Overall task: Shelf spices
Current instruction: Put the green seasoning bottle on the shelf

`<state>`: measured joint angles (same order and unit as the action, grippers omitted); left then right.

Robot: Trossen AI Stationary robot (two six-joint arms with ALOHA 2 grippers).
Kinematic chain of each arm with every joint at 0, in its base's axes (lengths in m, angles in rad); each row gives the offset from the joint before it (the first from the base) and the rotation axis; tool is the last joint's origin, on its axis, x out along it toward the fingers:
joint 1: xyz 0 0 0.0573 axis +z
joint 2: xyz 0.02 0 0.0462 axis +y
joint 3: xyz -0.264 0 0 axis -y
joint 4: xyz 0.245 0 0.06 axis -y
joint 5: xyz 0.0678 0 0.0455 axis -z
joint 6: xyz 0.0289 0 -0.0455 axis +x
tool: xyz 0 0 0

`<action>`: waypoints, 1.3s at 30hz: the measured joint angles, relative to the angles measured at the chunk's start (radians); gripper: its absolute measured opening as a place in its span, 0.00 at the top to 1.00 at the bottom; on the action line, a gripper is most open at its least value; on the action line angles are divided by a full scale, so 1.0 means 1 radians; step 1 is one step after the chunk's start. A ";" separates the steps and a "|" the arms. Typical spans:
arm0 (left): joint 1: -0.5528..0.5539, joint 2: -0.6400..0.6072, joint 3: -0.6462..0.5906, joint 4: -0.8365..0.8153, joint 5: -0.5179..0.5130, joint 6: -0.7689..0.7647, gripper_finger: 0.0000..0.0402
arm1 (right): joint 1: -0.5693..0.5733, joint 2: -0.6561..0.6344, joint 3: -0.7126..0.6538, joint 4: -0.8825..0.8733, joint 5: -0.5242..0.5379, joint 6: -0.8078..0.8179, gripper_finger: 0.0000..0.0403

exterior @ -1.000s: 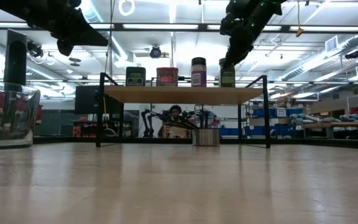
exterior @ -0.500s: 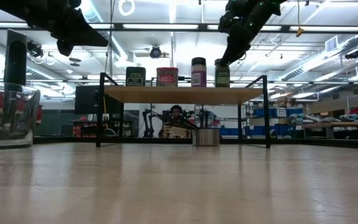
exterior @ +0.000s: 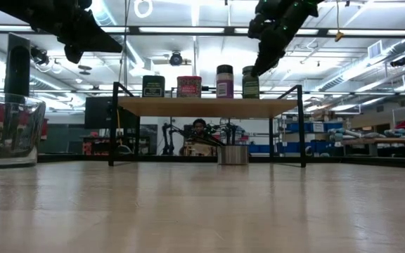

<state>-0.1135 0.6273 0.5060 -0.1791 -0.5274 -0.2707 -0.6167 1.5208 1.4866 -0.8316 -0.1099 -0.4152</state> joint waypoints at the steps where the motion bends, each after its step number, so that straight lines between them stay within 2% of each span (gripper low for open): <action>1: 0.000 0.000 0.000 0.000 0.000 0.000 1.00 | 0.000 0.000 0.000 -0.008 0.012 0.000 0.40; 24: 0.000 0.000 0.000 0.000 0.000 0.000 1.00 | 0.021 -0.001 0.000 -0.041 0.114 -0.005 0.42; 39: 0.000 0.000 0.000 0.000 0.001 -0.001 1.00 | 0.028 -0.006 0.000 -0.043 0.134 -0.003 0.42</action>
<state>-0.1135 0.6273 0.5060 -0.1791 -0.5268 -0.2714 -0.5890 1.5148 1.4864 -0.8745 0.0244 -0.4187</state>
